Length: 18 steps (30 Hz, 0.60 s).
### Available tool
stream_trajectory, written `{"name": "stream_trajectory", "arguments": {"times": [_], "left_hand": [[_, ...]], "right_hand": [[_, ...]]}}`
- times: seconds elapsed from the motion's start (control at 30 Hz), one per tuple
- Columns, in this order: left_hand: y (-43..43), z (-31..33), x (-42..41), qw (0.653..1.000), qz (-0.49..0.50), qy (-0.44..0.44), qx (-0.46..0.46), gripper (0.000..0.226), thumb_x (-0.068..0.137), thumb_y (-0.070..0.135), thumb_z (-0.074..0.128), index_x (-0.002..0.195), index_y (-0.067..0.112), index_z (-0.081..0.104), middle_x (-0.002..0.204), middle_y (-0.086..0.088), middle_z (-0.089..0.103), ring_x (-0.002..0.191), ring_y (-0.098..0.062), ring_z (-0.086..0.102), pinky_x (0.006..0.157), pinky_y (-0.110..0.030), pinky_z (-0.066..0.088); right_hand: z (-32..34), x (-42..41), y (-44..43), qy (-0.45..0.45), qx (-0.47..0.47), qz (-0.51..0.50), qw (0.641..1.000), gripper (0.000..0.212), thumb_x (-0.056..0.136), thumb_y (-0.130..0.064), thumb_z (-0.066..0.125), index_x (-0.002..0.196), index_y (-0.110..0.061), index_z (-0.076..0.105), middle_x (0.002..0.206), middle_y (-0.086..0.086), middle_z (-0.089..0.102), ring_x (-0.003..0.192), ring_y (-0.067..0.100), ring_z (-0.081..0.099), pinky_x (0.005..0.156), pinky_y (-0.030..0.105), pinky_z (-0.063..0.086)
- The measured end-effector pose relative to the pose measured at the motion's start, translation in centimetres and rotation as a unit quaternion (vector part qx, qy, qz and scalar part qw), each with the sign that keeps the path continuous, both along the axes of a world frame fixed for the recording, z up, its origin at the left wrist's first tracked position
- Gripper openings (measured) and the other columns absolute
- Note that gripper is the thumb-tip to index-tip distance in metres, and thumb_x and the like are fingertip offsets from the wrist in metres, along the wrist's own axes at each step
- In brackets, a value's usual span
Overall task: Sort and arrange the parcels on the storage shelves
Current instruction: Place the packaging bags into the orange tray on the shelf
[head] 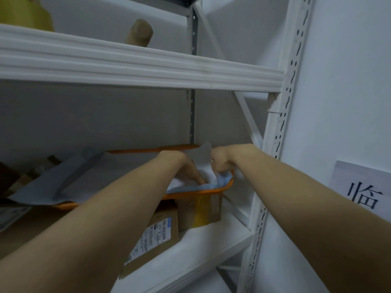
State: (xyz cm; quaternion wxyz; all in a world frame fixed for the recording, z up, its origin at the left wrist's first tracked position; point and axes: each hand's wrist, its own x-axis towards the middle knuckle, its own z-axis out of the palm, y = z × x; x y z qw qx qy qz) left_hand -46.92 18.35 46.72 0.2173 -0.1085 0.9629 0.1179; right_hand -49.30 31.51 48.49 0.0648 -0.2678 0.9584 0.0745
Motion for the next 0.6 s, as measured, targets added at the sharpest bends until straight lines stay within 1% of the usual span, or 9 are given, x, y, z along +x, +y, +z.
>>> {"name": "stream_trajectory", "arguments": {"times": [0.1, 0.17, 0.2, 0.23, 0.3, 0.4, 0.5, 0.53, 0.6], "left_hand": [[0.6, -0.6, 0.6, 1.000, -0.001, 0.016, -0.021, 0.091, 0.075, 0.064, 0.064, 0.145, 0.014, 0.033, 0.145, -0.007, 0.039, 0.129, -0.030, 0.040, 0.109, -0.046, 0.033], [0.9, -0.6, 1.0, 1.000, -0.007, 0.030, 0.007, 0.085, 0.077, 0.059, 0.065, 0.143, 0.013, 0.038, 0.144, -0.007, 0.042, 0.128, -0.029, 0.043, 0.109, -0.045, 0.035], [1.0, -0.5, 1.0, 0.999, -0.005, 0.035, 0.030, 0.081, 0.079, 0.056, 0.066, 0.142, 0.012, 0.039, 0.143, -0.007, 0.043, 0.127, -0.029, 0.044, 0.109, -0.045, 0.036], [1.0, -0.4, 1.1, 0.998, -0.001, 0.039, 0.050, 0.078, 0.080, 0.053, 0.066, 0.142, 0.011, 0.040, 0.143, -0.008, 0.044, 0.127, -0.029, 0.044, 0.109, -0.045, 0.037], [1.2, -0.4, 1.3, 0.997, 0.007, 0.050, 0.067, 0.076, 0.079, 0.051, 0.066, 0.140, 0.011, 0.042, 0.141, -0.009, 0.046, 0.125, -0.030, 0.047, 0.107, -0.044, 0.040], [1.5, -0.6, 2.0, 0.993, 0.007, 0.117, 0.030, 0.066, 0.082, 0.048, 0.065, 0.135, 0.012, 0.048, 0.134, -0.007, 0.052, 0.118, -0.028, 0.052, 0.102, -0.043, 0.044], [1.4, -0.3, 3.2, 0.981, 0.018, 0.194, -0.012, 0.055, 0.086, 0.039, 0.063, 0.131, 0.010, 0.052, 0.130, -0.009, 0.055, 0.118, -0.029, 0.053, 0.100, -0.042, 0.045], [1.4, -0.2, 3.9, 0.978, 0.018, 0.208, -0.021, 0.048, 0.088, 0.035, 0.062, 0.127, 0.008, 0.054, 0.125, -0.010, 0.058, 0.114, -0.029, 0.054, 0.096, -0.040, 0.046], [1.2, 0.0, 5.6, 0.974, 0.023, 0.224, -0.033, 0.032, 0.091, 0.027, 0.059, 0.115, 0.006, 0.059, 0.101, -0.008, 0.061, 0.101, -0.029, 0.057, 0.080, -0.035, 0.045]], "right_hand": [[-0.1, 0.7, 0.7, -0.011, 0.007, 0.008, 1.000, 0.011, 0.092, -0.007, 0.050, 0.081, -0.007, 0.054, 0.090, 0.010, 0.056, 0.086, 0.026, 0.054, 0.071, 0.032, 0.044], [0.2, 1.3, 1.2, -0.006, -0.020, 0.025, 0.999, 0.012, 0.090, -0.007, 0.049, 0.090, -0.008, 0.061, 0.097, 0.009, 0.060, 0.089, 0.025, 0.055, 0.073, 0.031, 0.045], [0.5, 1.6, 1.5, 0.003, -0.028, 0.034, 0.999, 0.018, 0.090, -0.008, 0.049, 0.097, -0.010, 0.065, 0.100, 0.007, 0.061, 0.091, 0.023, 0.055, 0.075, 0.030, 0.044], [0.6, 1.9, 1.7, 0.008, -0.024, 0.042, 0.999, 0.020, 0.090, -0.009, 0.050, 0.100, -0.015, 0.067, 0.101, 0.004, 0.061, 0.092, 0.021, 0.055, 0.078, 0.030, 0.043], [0.5, 2.4, 2.2, 0.014, 0.004, 0.049, 0.999, 0.015, 0.092, -0.016, 0.053, 0.090, -0.028, 0.061, 0.107, 0.001, 0.059, 0.100, 0.021, 0.052, 0.090, 0.033, 0.039], [0.4, 3.1, 2.5, 0.053, -0.006, 0.050, 0.997, 0.018, 0.092, -0.019, 0.053, 0.081, -0.033, 0.056, 0.126, 0.006, 0.054, 0.121, 0.029, 0.043, 0.101, 0.037, 0.034], [1.2, 4.3, 2.2, 0.083, -0.069, 0.077, 0.991, 0.029, 0.091, -0.009, 0.049, 0.096, -0.030, 0.068, 0.127, 0.005, 0.055, 0.124, 0.027, 0.039, 0.105, 0.038, 0.028], [1.4, 4.8, 2.0, 0.081, -0.082, 0.088, 0.989, 0.031, 0.091, -0.008, 0.048, 0.102, -0.027, 0.070, 0.128, 0.004, 0.056, 0.125, 0.026, 0.040, 0.107, 0.040, 0.026], [1.5, 6.1, 1.4, 0.075, -0.095, 0.109, 0.987, 0.031, 0.092, -0.009, 0.048, 0.107, -0.024, 0.071, 0.127, 0.003, 0.058, 0.122, 0.027, 0.046, 0.108, 0.041, 0.026]]}}
